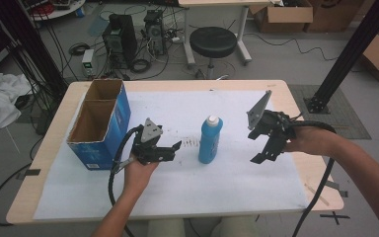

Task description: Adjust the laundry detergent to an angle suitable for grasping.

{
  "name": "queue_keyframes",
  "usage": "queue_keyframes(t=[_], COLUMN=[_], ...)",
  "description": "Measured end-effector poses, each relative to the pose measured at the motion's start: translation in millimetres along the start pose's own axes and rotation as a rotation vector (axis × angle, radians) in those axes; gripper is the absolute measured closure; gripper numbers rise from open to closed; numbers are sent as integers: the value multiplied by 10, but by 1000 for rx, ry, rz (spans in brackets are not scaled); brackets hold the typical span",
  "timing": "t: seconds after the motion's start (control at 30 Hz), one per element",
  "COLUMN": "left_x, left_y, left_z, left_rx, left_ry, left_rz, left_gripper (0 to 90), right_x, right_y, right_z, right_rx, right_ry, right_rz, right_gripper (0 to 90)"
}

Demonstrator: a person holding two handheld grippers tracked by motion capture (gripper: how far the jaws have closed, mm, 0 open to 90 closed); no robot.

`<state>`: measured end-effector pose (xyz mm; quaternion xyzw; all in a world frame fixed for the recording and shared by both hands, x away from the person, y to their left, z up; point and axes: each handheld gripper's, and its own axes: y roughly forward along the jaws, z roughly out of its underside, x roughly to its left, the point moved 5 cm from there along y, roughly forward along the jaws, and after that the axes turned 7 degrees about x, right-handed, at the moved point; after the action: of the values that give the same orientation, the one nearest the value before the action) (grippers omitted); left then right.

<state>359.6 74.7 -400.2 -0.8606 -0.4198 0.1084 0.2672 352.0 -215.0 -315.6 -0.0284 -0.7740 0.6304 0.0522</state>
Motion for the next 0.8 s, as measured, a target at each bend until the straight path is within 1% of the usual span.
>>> queue_keyframes(t=[0.07,0.1,0.13,0.2,0.3,0.33,0.37,0.4,0.47,0.5,0.57,0.67,0.8], left_x=[-24,-24,-48,-72,-98,-122,-122,-148,-160,-196,-227,-262,-345], left_y=[4,4,5,9,10,5,5,3,3,11,22,33,30], left_z=[11,11,23,33,44,54,54,64,71,89,108,120,118], left_rx=[-12,-12,-27,-45,-60,-74,-74,-94,-101,-114,-114,-118,-148], left_ry=[-6,-6,-13,-26,-31,-43,-43,-59,-65,-77,-83,-93,-117], left_rz=[-19,-19,-29,-38,-48,-67,-67,-71,-79,-82,-93,-93,-105], left_gripper=[160,160,160,160,159,158,158,158,158,158,158,158,158], right_x=[-2,-2,-5,-8,-10,-11,-14,-15,-19,-21,-24,-26,-34], right_y=[0,0,1,3,7,8,8,9,12,13,15,16,21], right_z=[1,1,1,1,1,2,3,3,4,4,6,8,8], right_rx=[0,0,0,0,2,2,4,3,3,4,4,3,2], right_ry=[-1,-1,0,1,0,0,-1,0,1,2,1,3,4], right_rz=[0,0,0,-1,-1,-1,0,-1,-1,0,-1,-2,-1], right_gripper=[195,195,194,194,195,195,194,194,195,194,194,195,194])
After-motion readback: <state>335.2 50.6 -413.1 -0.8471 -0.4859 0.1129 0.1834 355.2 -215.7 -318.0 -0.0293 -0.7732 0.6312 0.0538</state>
